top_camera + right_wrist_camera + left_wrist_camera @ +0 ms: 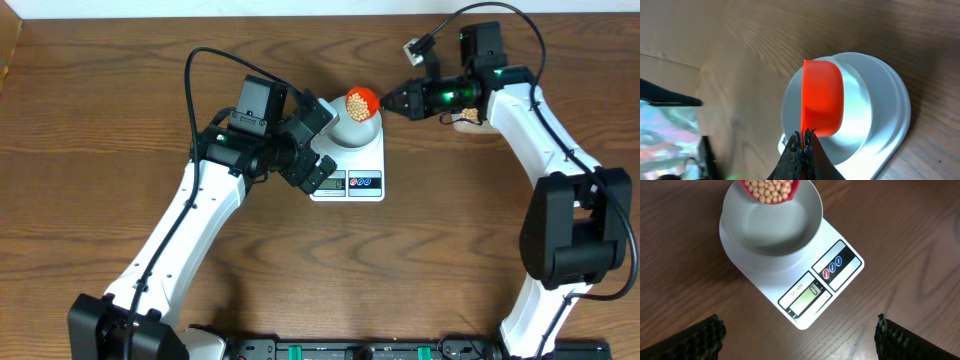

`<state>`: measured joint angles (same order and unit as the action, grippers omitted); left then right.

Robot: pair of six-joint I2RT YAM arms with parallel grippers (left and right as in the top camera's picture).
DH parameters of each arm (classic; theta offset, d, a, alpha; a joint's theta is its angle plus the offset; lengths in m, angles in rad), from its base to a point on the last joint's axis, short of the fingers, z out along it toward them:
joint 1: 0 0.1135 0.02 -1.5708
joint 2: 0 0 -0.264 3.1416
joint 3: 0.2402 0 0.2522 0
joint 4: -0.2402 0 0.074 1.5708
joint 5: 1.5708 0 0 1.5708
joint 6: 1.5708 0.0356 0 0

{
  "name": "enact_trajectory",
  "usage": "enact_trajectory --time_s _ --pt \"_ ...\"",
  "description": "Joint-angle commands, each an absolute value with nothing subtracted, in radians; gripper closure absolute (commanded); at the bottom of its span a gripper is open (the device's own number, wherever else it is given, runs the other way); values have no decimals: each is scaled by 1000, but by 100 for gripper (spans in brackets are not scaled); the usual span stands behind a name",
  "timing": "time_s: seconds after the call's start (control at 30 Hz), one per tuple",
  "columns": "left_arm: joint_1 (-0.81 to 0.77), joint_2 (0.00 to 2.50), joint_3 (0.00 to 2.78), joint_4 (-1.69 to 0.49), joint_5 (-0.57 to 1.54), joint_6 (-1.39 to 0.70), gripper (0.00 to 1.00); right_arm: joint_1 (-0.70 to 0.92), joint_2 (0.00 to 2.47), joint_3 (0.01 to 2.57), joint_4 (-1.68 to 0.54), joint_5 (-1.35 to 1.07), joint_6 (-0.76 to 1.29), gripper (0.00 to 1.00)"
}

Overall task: Scoop item into bowl and weigh 50g on scale
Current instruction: 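Tilt the red scoop to pour soybeans into the white bowl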

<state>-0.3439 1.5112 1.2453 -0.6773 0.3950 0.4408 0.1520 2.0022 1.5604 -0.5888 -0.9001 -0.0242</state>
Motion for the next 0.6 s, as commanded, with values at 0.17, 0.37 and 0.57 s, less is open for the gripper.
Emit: enact_trajectory --time_s 0.17,0.37,0.57 --pt "-344 1515 1247 -680 411 428 2 215 2014 1555 -588 -759 -135 99" --pt "-344 1515 1247 -680 411 428 2 252 2012 1555 -591 -702 -185 99" --pt "-344 1515 1247 -680 411 428 2 274 1992 1555 -594 -643 -225 99"
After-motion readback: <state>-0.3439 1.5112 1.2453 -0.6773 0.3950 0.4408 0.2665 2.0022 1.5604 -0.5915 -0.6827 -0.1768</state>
